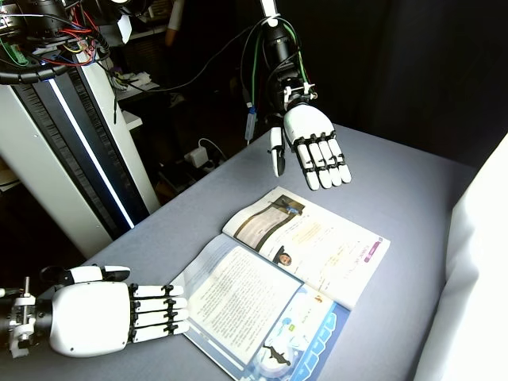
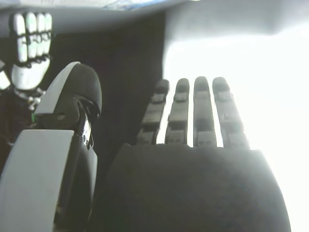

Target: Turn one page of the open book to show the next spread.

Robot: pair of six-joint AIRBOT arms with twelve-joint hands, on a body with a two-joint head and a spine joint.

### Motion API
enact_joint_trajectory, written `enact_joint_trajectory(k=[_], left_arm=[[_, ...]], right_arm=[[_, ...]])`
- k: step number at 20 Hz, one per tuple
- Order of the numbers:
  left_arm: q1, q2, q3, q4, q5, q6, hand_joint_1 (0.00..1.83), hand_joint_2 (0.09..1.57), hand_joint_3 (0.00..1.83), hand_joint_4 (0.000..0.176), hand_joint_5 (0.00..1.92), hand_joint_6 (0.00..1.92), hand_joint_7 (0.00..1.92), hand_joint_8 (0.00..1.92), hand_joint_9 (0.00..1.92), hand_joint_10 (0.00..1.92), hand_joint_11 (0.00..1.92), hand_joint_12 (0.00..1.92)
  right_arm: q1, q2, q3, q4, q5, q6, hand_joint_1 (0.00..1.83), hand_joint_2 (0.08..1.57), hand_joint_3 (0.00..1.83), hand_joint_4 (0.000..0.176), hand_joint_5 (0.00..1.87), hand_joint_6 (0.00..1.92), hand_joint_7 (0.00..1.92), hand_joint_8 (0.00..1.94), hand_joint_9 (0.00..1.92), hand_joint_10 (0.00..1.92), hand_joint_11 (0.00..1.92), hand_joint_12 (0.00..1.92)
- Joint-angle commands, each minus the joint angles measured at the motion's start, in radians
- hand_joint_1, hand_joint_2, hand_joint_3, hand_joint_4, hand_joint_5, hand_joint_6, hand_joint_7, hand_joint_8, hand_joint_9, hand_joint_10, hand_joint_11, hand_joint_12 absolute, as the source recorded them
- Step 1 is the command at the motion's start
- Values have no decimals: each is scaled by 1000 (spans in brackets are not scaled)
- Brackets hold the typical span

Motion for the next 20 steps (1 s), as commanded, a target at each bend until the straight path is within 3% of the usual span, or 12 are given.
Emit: enact_joint_trajectory(k=[1, 8, 14, 17, 20], left_arm=[[-1, 7, -2, -27, -128, 2, 288, 1374, 0, 0, 22, 4, 0, 0, 0, 0, 0, 0], [5, 13, -6, -44, -152, 13, 282, 1382, 1, 1, 0, 0, 0, 0, 0, 0, 0, 0], [17, 21, -13, -64, -171, 25, 298, 1387, 1, 0, 0, 0, 0, 0, 0, 0, 0, 0], [18, 21, -13, -65, -175, 25, 292, 1390, 2, 12, 0, 0, 0, 0, 0, 0, 0, 0], [18, 21, -13, -66, -177, 25, 259, 1405, 6, 5, 0, 0, 0, 0, 0, 0, 0, 0]], right_arm=[[11, -8, 6, 22, 53, 11, 0, 1362, 6, 0, 83, 2, 16, 2, 0, 0, 1, 0], [16, -71, 43, 10, 53, 16, 0, 1364, 5, 0, 60, 2, 0, 0, 0, 0, 0, 0], [45, -130, 84, 10, 71, 15, 0, 1516, 23, 0, 6, 0, 0, 0, 0, 0, 0, 0], [69, -167, 106, 10, 82, 2, 0, 1551, 33, 0, 0, 0, 0, 0, 0, 0, 0, 0], [89, -206, 132, 10, 91, -3, 0, 1569, 51, 0, 0, 0, 0, 0, 0, 0, 0, 0]])
